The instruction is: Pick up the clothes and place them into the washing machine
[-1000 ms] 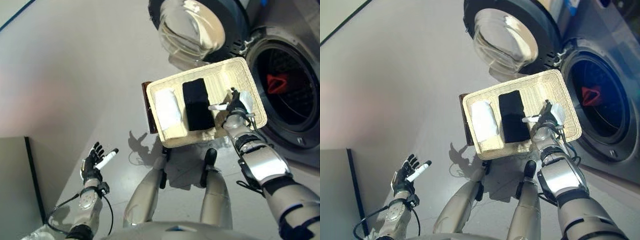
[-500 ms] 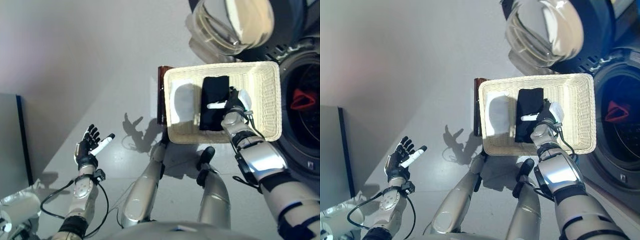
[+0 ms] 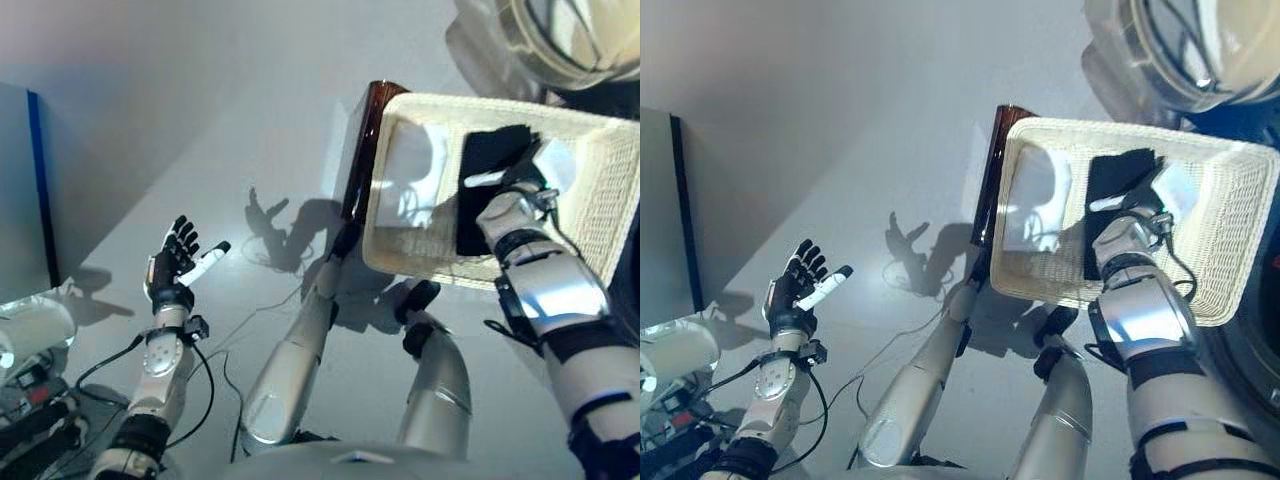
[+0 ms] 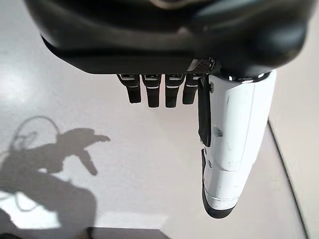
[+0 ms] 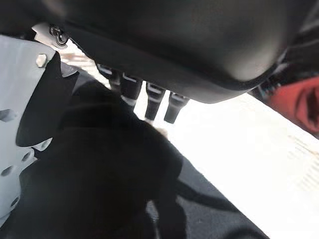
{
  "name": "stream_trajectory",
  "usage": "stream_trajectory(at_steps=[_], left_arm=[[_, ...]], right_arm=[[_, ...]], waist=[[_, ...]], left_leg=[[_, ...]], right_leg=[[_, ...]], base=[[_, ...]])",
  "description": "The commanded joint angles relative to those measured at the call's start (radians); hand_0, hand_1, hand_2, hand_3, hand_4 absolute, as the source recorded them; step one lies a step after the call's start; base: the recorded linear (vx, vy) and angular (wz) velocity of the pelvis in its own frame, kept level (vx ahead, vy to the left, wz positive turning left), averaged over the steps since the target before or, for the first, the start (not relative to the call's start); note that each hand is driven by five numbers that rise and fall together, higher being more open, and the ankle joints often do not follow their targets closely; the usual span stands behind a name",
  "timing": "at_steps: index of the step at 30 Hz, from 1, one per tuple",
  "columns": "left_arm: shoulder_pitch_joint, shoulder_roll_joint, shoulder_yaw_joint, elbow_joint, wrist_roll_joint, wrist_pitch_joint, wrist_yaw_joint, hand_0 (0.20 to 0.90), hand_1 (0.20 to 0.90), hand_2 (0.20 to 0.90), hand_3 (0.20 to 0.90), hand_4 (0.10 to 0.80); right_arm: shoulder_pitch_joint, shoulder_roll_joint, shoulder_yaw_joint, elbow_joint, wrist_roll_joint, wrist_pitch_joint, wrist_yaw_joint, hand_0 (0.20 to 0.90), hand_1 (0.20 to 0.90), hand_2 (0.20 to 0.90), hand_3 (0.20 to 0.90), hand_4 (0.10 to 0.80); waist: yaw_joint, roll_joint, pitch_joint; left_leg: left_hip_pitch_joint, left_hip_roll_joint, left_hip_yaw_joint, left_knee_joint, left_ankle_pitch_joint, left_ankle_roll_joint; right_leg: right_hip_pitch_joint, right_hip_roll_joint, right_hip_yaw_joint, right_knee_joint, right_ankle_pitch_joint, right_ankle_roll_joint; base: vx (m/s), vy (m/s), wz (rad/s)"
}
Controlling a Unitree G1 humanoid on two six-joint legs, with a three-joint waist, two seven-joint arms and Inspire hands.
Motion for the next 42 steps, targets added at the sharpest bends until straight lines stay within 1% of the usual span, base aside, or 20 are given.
stream_trajectory(at_steps=[1,3,7,11,18,20,21,23,24,25,26,27,28,29,31,33,37,39,41,42], left_arm=[[0.0,0.052,0.045,-0.049,0.027,-0.053,0.053,0.9,0.9,0.9,0.9,0.8],[-0.004,0.043,0.045,-0.033,0.029,-0.05,0.06,0.9,0.9,0.9,0.9,0.8],[0.007,0.032,0.036,0.0,0.042,-0.04,0.072,0.9,0.9,0.9,0.9,0.8],[0.034,0.035,0.023,0.017,0.047,-0.031,0.063,0.9,0.9,0.9,0.9,0.8],[0.048,0.052,0.01,0.084,0.074,-0.026,0.058,0.9,0.9,0.9,0.9,0.8],[0.058,0.065,0.016,0.119,0.1,-0.023,0.062,0.9,0.9,0.9,0.9,0.8],[0.058,0.066,0.015,0.119,0.1,-0.023,0.062,0.9,0.9,0.9,0.9,0.8],[0.061,0.069,0.019,0.162,0.118,-0.013,0.056,0.9,0.9,0.9,0.9,0.8],[0.061,0.067,0.021,0.196,0.128,-0.009,0.053,0.9,0.9,0.9,0.9,0.8],[0.061,0.068,0.019,0.196,0.128,-0.01,0.053,0.9,0.9,0.9,0.9,0.8],[0.059,0.068,0.017,0.229,0.15,-0.001,0.05,0.9,0.9,0.9,0.9,0.8],[0.053,0.066,0.018,0.25,0.158,0.004,0.048,0.9,0.9,0.9,0.9,0.8],[0.052,0.059,0.018,0.266,0.154,0.009,0.046,0.9,0.9,0.9,0.9,0.8],[0.048,0.055,0.011,0.286,0.155,0.014,0.039,0.9,0.9,0.9,0.9,0.8],[0.043,0.039,0.007,0.316,0.147,0.023,0.033,0.9,0.9,0.9,0.9,0.8],[0.048,0.019,0.001,0.329,0.126,0.025,0.013,0.9,0.9,0.9,0.9,0.8],[0.056,-0.01,-0.002,0.369,0.112,0.025,0.0,0.9,0.9,0.9,0.9,0.8],[0.054,-0.036,-0.006,0.407,0.109,0.024,-0.011,0.9,0.9,0.9,0.9,0.8],[0.057,-0.04,-0.006,0.414,0.108,0.023,-0.016,0.9,0.9,0.9,0.9,0.8],[0.06,-0.048,-0.007,0.416,0.098,0.018,-0.025,0.9,0.9,0.9,0.9,0.8]], right_arm=[[0.02,0.02,0.01,-0.018,-0.031,0.011,0.049,0.2,0.2,0.2,0.2,0.3],[0.02,0.029,0.011,-0.026,-0.03,0.006,0.043,0.2,0.2,0.2,0.2,0.3],[0.037,0.059,0.013,-0.039,-0.038,0.003,0.038,0.2,0.2,0.2,0.2,0.3],[0.071,0.095,-0.008,-0.039,-0.031,0.003,0.027,0.2,0.2,0.2,0.2,0.3],[0.099,0.077,-0.046,-0.061,0.04,-0.045,0.009,0.2,0.2,0.2,0.2,0.3],[0.108,0.047,-0.098,-0.081,0.138,-0.094,0.008,0.2,0.2,0.2,0.2,0.3],[0.108,0.047,-0.098,-0.081,0.138,-0.095,0.008,0.2,0.2,0.2,0.2,0.3],[0.128,0.013,-0.169,-0.11,0.273,-0.153,0.026,0.2,0.2,0.2,0.2,0.3],[0.164,0.008,-0.257,-0.154,0.453,-0.229,0.051,0.2,0.2,0.2,0.2,0.3],[0.168,0.007,-0.259,-0.155,0.456,-0.23,0.052,0.2,0.2,0.2,0.2,0.3],[0.203,0.003,-0.309,-0.16,0.563,-0.267,0.075,0.2,0.2,0.2,0.2,0.3],[0.229,0.014,-0.354,-0.191,0.671,-0.312,0.096,0.2,0.2,0.2,0.2,0.3],[0.264,0.032,-0.388,-0.217,0.766,-0.342,0.135,0.2,0.2,0.2,0.2,0.3],[0.291,0.047,-0.421,-0.227,0.866,-0.377,0.167,0.2,0.2,0.2,0.2,0.3],[0.33,0.085,-0.486,-0.269,1.072,-0.443,0.243,0.2,0.2,0.2,0.2,0.3],[0.364,0.119,-0.522,-0.307,1.211,-0.477,0.305,0.2,0.2,0.2,0.2,0.3],[0.405,0.182,-0.543,-0.375,1.314,-0.52,0.358,0.2,0.2,0.2,0.2,0.3],[0.436,0.225,-0.582,-0.437,1.401,-0.559,0.415,0.2,0.2,0.2,0.2,0.3],[0.451,0.233,-0.594,-0.452,1.422,-0.572,0.425,0.2,0.2,0.2,0.2,0.3],[0.447,0.213,-0.613,-0.457,1.434,-0.591,0.419,0.2,0.2,0.2,0.2,0.3]], waist=[[0.04,0.06,0.092],[0.029,0.061,0.1],[0.008,0.056,0.098],[-0.016,0.058,0.086],[-0.039,0.047,0.065],[-0.047,0.037,0.043],[-0.047,0.037,0.044],[-0.055,0.031,0.027],[-0.062,0.03,0.016],[-0.059,0.029,0.016],[-0.066,0.027,0.009],[-0.076,0.028,0.006],[-0.079,0.026,-0.006],[-0.084,0.028,-0.007],[-0.096,0.033,-0.019],[-0.107,0.048,-0.035],[-0.12,0.059,-0.041],[-0.129,0.078,-0.045],[-0.132,0.083,-0.051],[-0.137,0.099,-0.067]], left_leg=[[-0.051,-0.068,0.089,0.162,-0.189,-0.017],[-0.08,-0.072,0.104,0.228,-0.211,-0.009],[-0.14,-0.081,0.145,0.429,-0.298,0.023],[-0.136,-0.074,0.157,0.533,-0.355,0.038],[-0.063,-0.053,0.165,0.492,-0.348,0.033],[-0.016,-0.041,0.173,0.46,-0.344,0.031],[-0.014,-0.04,0.173,0.459,-0.343,0.031],[0.021,-0.03,0.181,0.435,-0.342,0.031],[0.051,-0.025,0.186,0.419,-0.343,0.033],[0.054,-0.024,0.187,0.418,-0.343,0.033],[0.07,-0.022,0.19,0.411,-0.343,0.034],[0.073,-0.018,0.2,0.393,-0.305,0.037],[0.098,-0.017,0.198,0.397,-0.34,0.035],[0.104,-0.014,0.208,0.383,-0.306,0.038],[0.134,-0.013,0.214,0.371,-0.308,0.039],[0.167,-0.01,0.221,0.364,-0.309,0.041],[0.202,-0.005,0.224,0.376,-0.319,0.049],[0.219,-0.005,0.226,0.394,-0.329,0.056],[0.229,-0.004,0.226,0.393,-0.332,0.056],[0.24,-0.008,0.226,0.385,-0.333,0.056]], right_leg=[[0.039,-0.001,0.096,-0.152,0.115,0.042],[0.003,0.005,0.112,-0.088,0.1,0.036],[-0.073,0.011,0.143,0.08,0.047,0.023],[-0.08,0.007,0.159,0.172,0.002,0.018],[-0.01,0.02,0.153,0.122,0.008,0.013],[0.037,0.033,0.155,0.074,0.019,0.011],[0.039,0.033,0.156,0.072,0.02,0.011],[0.074,0.04,0.164,0.036,0.029,0.013],[0.101,0.045,0.169,0.015,0.032,0.014],[0.103,0.046,0.17,0.014,0.032,0.014],[0.118,0.051,0.174,0.006,0.032,0.015],[0.123,0.053,0.17,-0.018,0.066,0.008],[0.144,0.059,0.182,-0.017,0.037,0.014],[0.15,0.057,0.177,-0.033,0.068,0.006],[0.179,0.064,0.188,-0.048,0.065,0.005],[0.206,0.071,0.197,-0.057,0.062,0.002],[0.237,0.092,0.222,-0.053,0.052,-0.004],[0.254,0.102,0.229,-0.043,0.042,-0.01],[0.265,0.103,0.23,-0.046,0.037,-0.011],[0.267,0.104,0.235,-0.046,0.035,-0.01]], base=[[-0.059,0.076,-0.08],[-0.062,0.094,-0.07],[-0.039,0.108,-0.14],[0.006,0.012,-0.16],[0.012,-0.024,-0.04],[0.021,-0.012,-0.04],[0.017,-0.008,-0.18],[0.048,-0.007,-0.3],[0.053,-0.002,-0.22],[0.053,-0.008,-0.18],[-0.073,-0.007,-0.15],[0.059,-0.008,-0.2],[-0.05,0.016,-0.25],[0.064,0.008,-0.37],[0.008,0.018,-0.4],[0.072,0.005,-0.27],[0.064,-0.013,-0.25],[0.064,-0.035,-0.29],[0.049,-0.019,-0.11],[0.044,0.0,-0.09]])
